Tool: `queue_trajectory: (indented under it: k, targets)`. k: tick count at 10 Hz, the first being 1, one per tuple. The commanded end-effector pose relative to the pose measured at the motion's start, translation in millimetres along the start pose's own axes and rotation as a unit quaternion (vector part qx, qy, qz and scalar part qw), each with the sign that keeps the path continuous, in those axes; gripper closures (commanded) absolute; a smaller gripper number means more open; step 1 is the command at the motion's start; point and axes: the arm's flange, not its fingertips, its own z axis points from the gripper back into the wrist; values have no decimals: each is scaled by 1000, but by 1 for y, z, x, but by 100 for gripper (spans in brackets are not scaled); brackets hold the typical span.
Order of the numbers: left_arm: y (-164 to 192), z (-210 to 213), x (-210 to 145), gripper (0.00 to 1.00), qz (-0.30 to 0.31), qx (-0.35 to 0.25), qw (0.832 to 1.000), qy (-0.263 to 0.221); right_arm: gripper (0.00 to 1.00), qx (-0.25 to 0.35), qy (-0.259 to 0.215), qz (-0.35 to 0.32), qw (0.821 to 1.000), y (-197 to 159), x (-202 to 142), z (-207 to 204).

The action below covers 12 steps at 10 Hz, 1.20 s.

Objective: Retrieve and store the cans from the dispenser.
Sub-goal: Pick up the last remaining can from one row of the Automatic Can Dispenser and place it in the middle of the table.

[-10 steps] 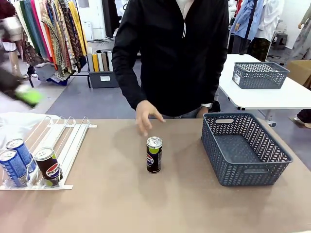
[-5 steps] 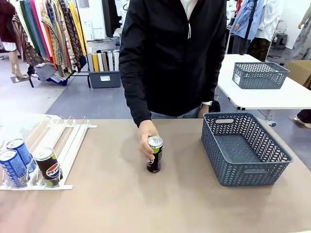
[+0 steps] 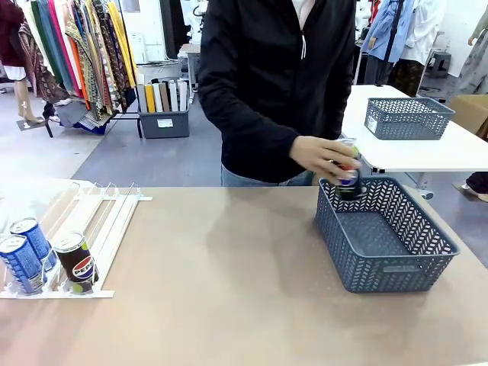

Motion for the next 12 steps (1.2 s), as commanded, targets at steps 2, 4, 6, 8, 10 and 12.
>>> queue_trajectory:
  k: [2,4,6,8,10,12]
  targets:
    - [1,1,-1,0,-8,-9,1000,-9,0,4,4,5,1000,2,1,1]
    - [1,1,-1,0,-8,-9,1000,-9,0,4,4,5,1000,2,1,1]
    - [1,2,-2,0,3,0,1000,-3,0,4,4,5,1000,2,1,1]
    - [-34,-28,34,0,54,125,988,76,0,4,4,5,1000,2,1,1]
    - [-48,-75,71,0,92,250,956,125,0,4,4,5,1000,2,1,1]
    - [-41,-116,90,0,125,313,928,159,0,4,4,5,1000,2,1,1]
